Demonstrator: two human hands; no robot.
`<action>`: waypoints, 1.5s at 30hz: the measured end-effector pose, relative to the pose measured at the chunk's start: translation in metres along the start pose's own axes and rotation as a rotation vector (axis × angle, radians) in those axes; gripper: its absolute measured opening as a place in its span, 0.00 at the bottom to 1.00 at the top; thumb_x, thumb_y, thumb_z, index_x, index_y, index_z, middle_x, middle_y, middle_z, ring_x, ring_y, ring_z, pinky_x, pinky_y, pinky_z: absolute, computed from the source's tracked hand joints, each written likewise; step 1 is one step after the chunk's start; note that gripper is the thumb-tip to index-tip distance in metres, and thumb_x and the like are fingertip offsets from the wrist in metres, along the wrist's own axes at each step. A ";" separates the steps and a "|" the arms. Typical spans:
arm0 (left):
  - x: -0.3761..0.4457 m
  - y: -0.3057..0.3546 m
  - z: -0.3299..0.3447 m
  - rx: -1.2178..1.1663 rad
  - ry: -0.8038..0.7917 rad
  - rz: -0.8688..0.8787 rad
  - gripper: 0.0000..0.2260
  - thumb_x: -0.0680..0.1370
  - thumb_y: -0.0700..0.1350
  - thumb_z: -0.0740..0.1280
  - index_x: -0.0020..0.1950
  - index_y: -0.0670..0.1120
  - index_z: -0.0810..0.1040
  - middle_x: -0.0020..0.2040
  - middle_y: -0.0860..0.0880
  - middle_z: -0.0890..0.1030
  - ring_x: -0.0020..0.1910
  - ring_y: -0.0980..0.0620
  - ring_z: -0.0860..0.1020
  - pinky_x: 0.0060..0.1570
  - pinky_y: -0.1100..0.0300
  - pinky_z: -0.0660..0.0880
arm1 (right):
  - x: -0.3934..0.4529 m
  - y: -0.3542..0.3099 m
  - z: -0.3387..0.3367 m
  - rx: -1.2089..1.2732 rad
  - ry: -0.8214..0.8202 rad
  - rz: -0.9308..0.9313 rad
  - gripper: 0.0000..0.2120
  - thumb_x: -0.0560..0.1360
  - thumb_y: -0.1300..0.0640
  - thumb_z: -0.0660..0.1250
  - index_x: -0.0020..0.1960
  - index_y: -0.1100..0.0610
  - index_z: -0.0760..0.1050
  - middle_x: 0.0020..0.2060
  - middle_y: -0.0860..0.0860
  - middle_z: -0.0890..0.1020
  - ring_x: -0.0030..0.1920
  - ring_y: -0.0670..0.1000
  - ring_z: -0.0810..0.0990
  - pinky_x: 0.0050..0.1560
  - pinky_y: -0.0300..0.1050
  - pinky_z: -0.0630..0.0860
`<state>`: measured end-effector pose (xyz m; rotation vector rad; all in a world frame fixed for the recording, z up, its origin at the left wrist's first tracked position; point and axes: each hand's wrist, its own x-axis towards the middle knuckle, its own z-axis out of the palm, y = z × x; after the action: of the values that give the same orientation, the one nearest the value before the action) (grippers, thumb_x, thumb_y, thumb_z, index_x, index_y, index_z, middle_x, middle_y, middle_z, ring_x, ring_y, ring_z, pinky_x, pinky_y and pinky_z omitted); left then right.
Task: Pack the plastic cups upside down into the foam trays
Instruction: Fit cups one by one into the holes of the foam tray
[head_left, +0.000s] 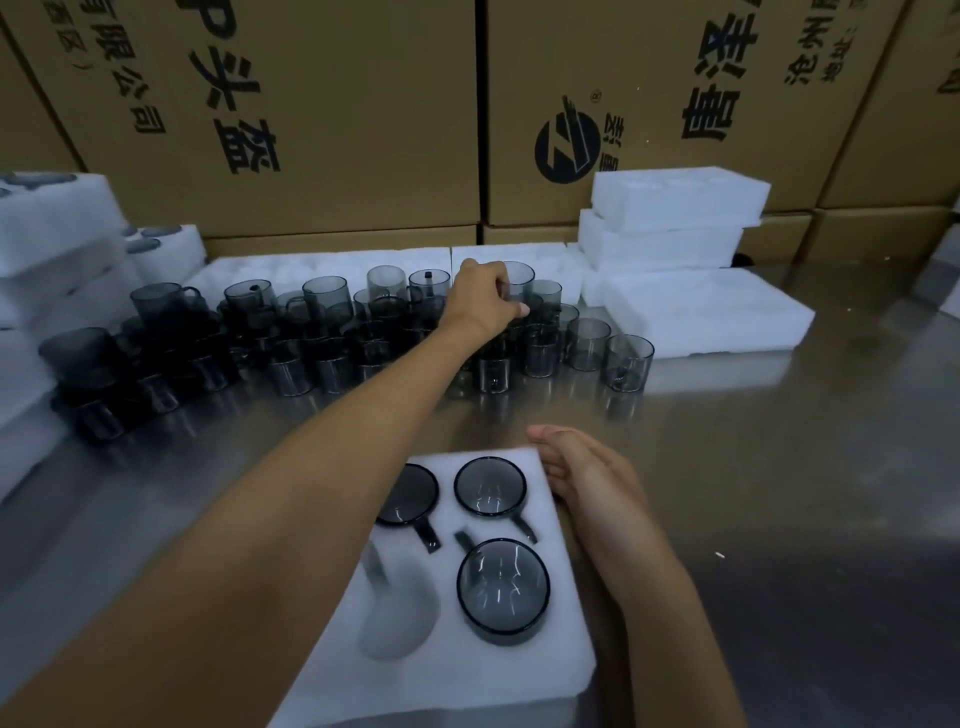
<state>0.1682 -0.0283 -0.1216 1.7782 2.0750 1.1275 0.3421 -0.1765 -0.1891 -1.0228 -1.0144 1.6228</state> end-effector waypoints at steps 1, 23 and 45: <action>-0.006 0.003 -0.004 -0.015 0.021 0.025 0.14 0.71 0.45 0.78 0.39 0.46 0.73 0.50 0.47 0.72 0.40 0.53 0.73 0.42 0.65 0.68 | -0.001 -0.001 0.000 -0.006 0.005 0.002 0.08 0.79 0.59 0.67 0.50 0.58 0.84 0.42 0.56 0.87 0.43 0.50 0.86 0.42 0.38 0.80; -0.262 -0.015 -0.128 -0.223 0.194 0.339 0.30 0.69 0.37 0.78 0.67 0.53 0.73 0.61 0.58 0.74 0.61 0.63 0.75 0.59 0.72 0.70 | -0.086 -0.039 0.058 -0.517 -0.349 -0.553 0.32 0.75 0.68 0.70 0.72 0.42 0.70 0.68 0.40 0.76 0.68 0.41 0.74 0.66 0.42 0.73; -0.274 -0.011 -0.144 -0.477 0.010 0.124 0.27 0.70 0.42 0.79 0.65 0.55 0.73 0.57 0.61 0.81 0.58 0.61 0.79 0.59 0.62 0.76 | -0.090 -0.036 0.062 -0.553 -0.385 -0.490 0.21 0.71 0.54 0.77 0.62 0.47 0.78 0.57 0.41 0.84 0.61 0.42 0.80 0.63 0.56 0.78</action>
<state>0.1481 -0.3369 -0.1183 1.6725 1.5388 1.5117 0.3130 -0.2650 -0.1208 -0.7217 -1.8820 1.1681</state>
